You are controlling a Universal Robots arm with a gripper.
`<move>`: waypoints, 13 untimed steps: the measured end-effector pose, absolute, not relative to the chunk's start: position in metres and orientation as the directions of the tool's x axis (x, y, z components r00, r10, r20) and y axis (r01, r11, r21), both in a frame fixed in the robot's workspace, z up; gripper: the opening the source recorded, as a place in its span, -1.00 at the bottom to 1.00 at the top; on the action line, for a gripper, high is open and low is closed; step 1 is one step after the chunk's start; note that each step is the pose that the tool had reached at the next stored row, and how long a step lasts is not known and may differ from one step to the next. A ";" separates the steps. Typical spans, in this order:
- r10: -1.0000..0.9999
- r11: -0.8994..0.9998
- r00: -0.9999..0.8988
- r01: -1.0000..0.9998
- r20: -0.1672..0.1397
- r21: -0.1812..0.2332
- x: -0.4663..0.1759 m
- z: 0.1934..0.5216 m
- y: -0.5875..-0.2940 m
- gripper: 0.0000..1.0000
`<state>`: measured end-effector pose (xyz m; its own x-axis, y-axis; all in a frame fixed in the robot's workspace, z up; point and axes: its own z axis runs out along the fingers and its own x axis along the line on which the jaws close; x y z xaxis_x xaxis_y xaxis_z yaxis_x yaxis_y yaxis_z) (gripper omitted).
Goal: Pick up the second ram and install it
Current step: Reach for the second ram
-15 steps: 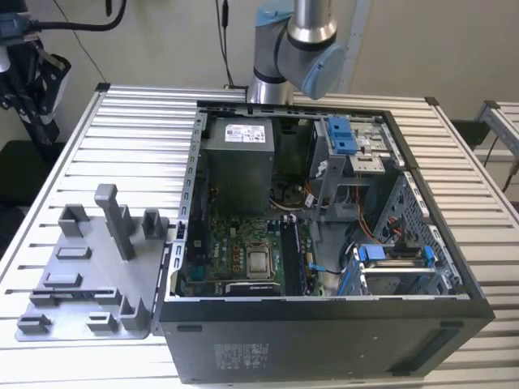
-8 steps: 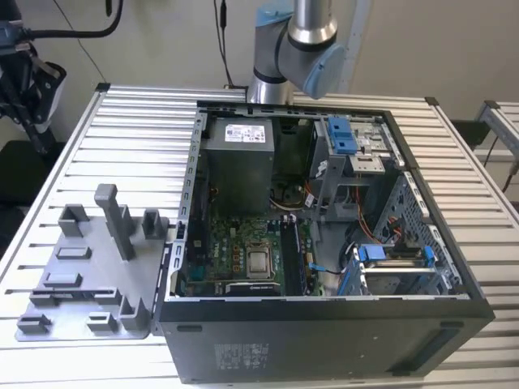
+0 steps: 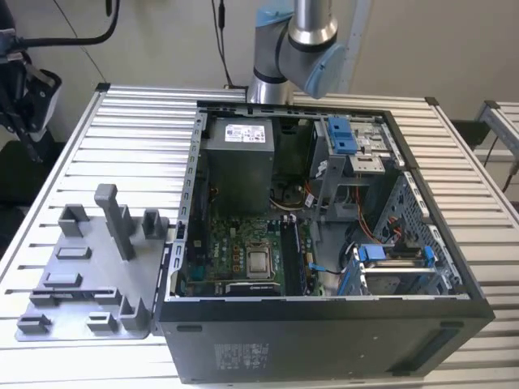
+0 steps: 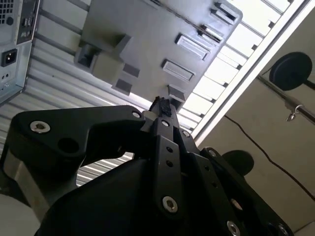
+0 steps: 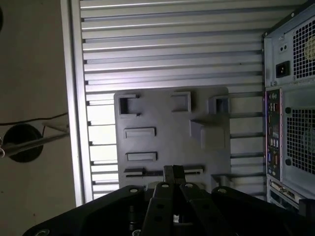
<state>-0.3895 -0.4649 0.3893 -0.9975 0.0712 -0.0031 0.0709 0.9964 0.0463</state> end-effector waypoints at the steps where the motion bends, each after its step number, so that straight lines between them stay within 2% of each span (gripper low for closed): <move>1: 0.071 0.996 -0.997 0.071 -0.003 0.046 -0.390 0.389 -0.466 -0.79; 13: 0.071 0.996 -0.997 0.071 -0.003 0.046 -0.390 0.388 -0.488 -0.79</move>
